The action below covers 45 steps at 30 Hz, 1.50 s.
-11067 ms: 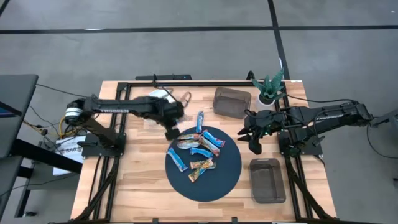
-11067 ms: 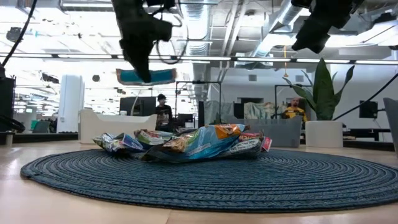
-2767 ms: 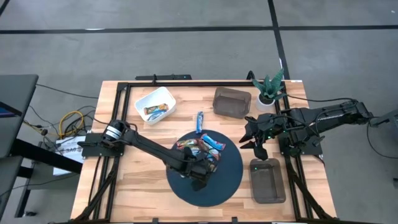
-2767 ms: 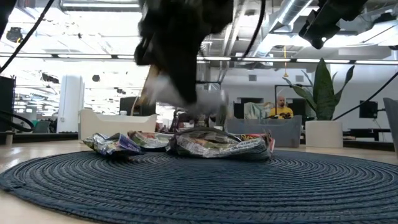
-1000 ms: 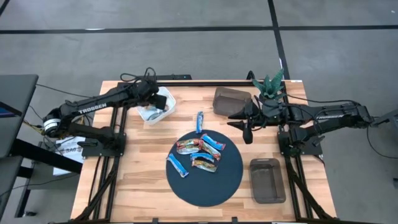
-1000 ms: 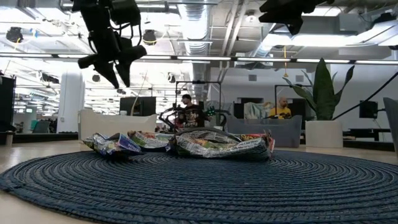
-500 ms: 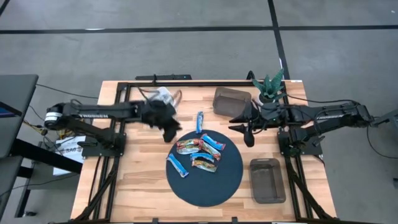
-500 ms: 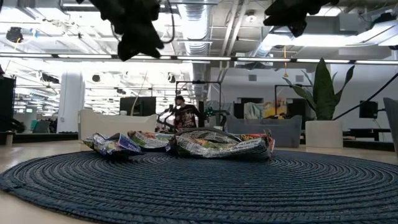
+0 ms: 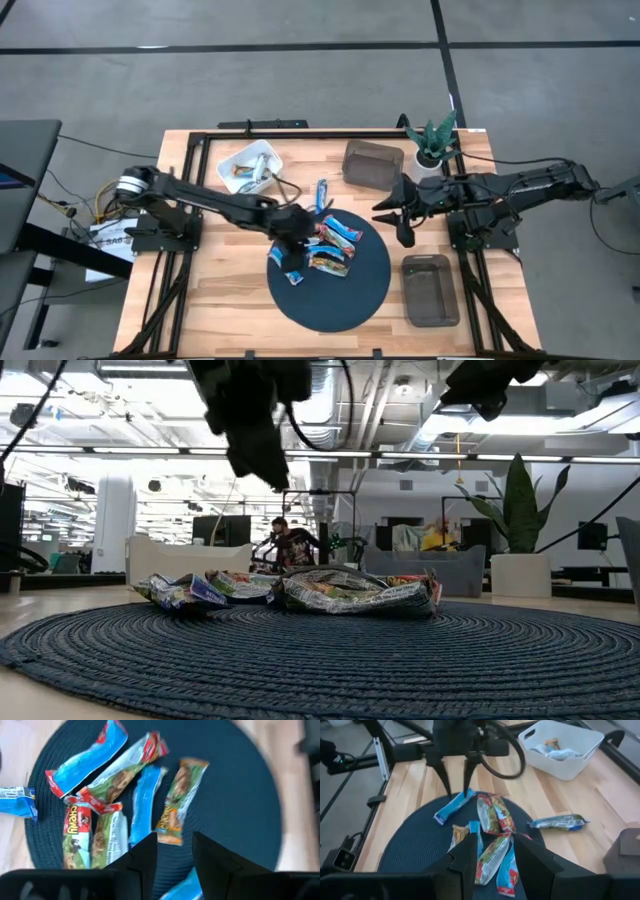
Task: Pick and place Granola Bars by type
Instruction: Put the orange granola bar into the white bin
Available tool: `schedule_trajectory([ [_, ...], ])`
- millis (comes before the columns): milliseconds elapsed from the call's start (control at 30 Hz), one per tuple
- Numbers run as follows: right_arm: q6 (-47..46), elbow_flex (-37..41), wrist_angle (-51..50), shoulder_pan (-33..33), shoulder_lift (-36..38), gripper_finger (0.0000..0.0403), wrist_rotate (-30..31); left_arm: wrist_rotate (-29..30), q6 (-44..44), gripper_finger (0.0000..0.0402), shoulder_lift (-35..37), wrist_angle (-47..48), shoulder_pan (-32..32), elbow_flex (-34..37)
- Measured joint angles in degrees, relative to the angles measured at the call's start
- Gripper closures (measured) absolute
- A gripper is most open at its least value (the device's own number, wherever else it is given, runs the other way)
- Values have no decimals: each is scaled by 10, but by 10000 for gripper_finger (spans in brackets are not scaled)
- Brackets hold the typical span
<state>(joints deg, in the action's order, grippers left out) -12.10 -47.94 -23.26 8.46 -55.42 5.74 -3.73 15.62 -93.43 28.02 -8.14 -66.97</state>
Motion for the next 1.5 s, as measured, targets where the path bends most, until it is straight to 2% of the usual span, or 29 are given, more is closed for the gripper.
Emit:
schedule_trajectory([
  [167, -8, 0, -13, 9, 0, 284, 0, -1, -60, 290, -81, 64, 1, -77],
  [400, -28, 0, -28, 9, 0, 284, 1, -10, -119, 290, -147, 71, 0, -135],
  [533, -30, 0, -34, 9, 0, 284, 0, -49, -102, 288, -165, 65, 3, -140],
  [700, -30, 0, -39, 9, 0, 284, 0, -75, -104, 265, -175, 60, 1, -140],
  [1000, -30, 0, -52, 9, 0, 284, 0, -52, -125, 226, -215, 45, -11, -140],
  [1233, -44, 0, -63, 8, 0, 284, 0, -49, -124, 223, -251, 33, -10, -139],
  [1500, -46, 0, -68, 9, 0, 284, -11, -40, -125, 228, -260, 28, -10, -141],
])
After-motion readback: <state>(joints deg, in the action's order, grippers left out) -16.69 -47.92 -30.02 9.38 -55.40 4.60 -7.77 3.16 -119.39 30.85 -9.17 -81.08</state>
